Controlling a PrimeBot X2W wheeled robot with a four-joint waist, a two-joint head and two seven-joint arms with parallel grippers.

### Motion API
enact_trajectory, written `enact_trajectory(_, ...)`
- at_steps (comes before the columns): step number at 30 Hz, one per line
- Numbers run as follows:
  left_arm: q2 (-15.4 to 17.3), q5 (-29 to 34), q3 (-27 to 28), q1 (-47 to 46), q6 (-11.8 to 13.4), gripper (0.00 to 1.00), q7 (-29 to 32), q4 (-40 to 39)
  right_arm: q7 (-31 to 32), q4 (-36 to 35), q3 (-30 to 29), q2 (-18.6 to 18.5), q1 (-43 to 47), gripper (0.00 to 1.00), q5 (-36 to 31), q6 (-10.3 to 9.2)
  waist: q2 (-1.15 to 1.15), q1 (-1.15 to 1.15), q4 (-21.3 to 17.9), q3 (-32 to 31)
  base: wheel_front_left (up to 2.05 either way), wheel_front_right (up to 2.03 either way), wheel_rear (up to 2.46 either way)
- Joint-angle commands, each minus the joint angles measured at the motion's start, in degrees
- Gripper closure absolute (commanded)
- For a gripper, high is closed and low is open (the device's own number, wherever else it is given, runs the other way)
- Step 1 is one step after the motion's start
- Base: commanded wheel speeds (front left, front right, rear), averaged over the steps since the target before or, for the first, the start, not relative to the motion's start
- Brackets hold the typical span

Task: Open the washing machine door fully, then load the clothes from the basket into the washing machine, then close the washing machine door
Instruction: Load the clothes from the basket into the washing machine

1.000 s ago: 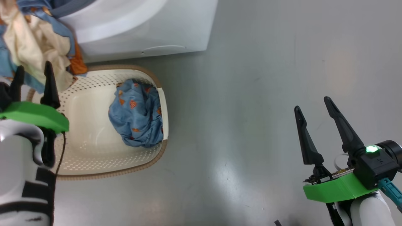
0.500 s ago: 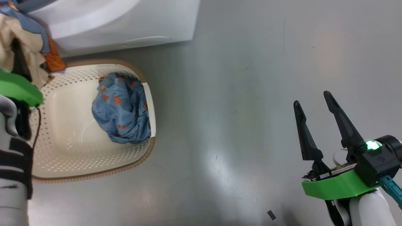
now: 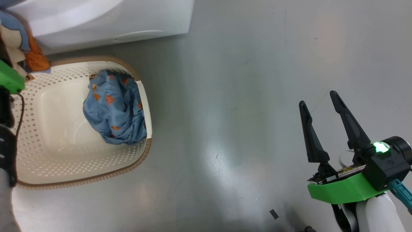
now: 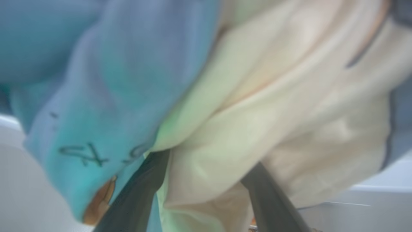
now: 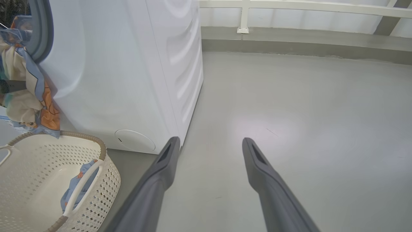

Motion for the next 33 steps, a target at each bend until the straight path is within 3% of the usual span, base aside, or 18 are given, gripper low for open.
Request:
enact_trajectory(1, 3.64, -0.59, 0.76, -0.36, -0.15, 0.02, -0.31, -0.15, -0.44, -1.02, 1.3, 0.04, 0.21, 0.0, 0.7, 0.09, 0.0, 0.0, -0.09, 0.17, 0.0, 0.0, 0.0)
enact_trajectory(3, 3.8, -0.86, 0.71, -1.19, -0.54, 0.65, -0.36, 0.62, -0.53, -0.93, 1.3, 0.04, 0.13, 0.0, 0.73, 0.09, 0.0, 0.0, -0.13, 0.28, 0.0, 0.0, 0.0)
enact_trajectory(6, 3.71, -1.44, 0.73, -1.92, -1.3, 1.0, -0.48, 1.25, -0.65, -0.79, 1.14, 0.04, 0.1, 0.0, 0.74, 0.09, 0.0, 0.0, -0.03, 0.29, 0.0, 0.0, 0.0)
enact_trajectory(17, 3.54, -1.51, -0.26, -1.01, -2.69, 1.0, -0.77, -0.65, -0.69, -0.4, 1.14, 0.04, -0.16, 0.0, 0.42, 0.09, 0.0, 0.0, 0.9, -0.34, 0.0, 0.0, 0.0)
enact_trajectory(24, 4.01, -1.31, 1.31, 3.73, -2.79, 1.0, -0.78, -9.58, -0.83, 0.31, 1.09, 0.04, -0.19, 0.0, 0.96, 0.09, 0.0, 0.0, 1.19, -1.62, 0.0, 0.0, 0.0)
enact_trajectory(33, 4.03, 2.1, 0.79, 10.79, -3.37, 1.0, -0.79, -27.74, -1.13, 1.17, 1.42, 0.04, -0.18, 0.0, 1.6, 0.09, 0.0, 0.0, 1.65, -2.86, 0.0, 0.0, 0.0)
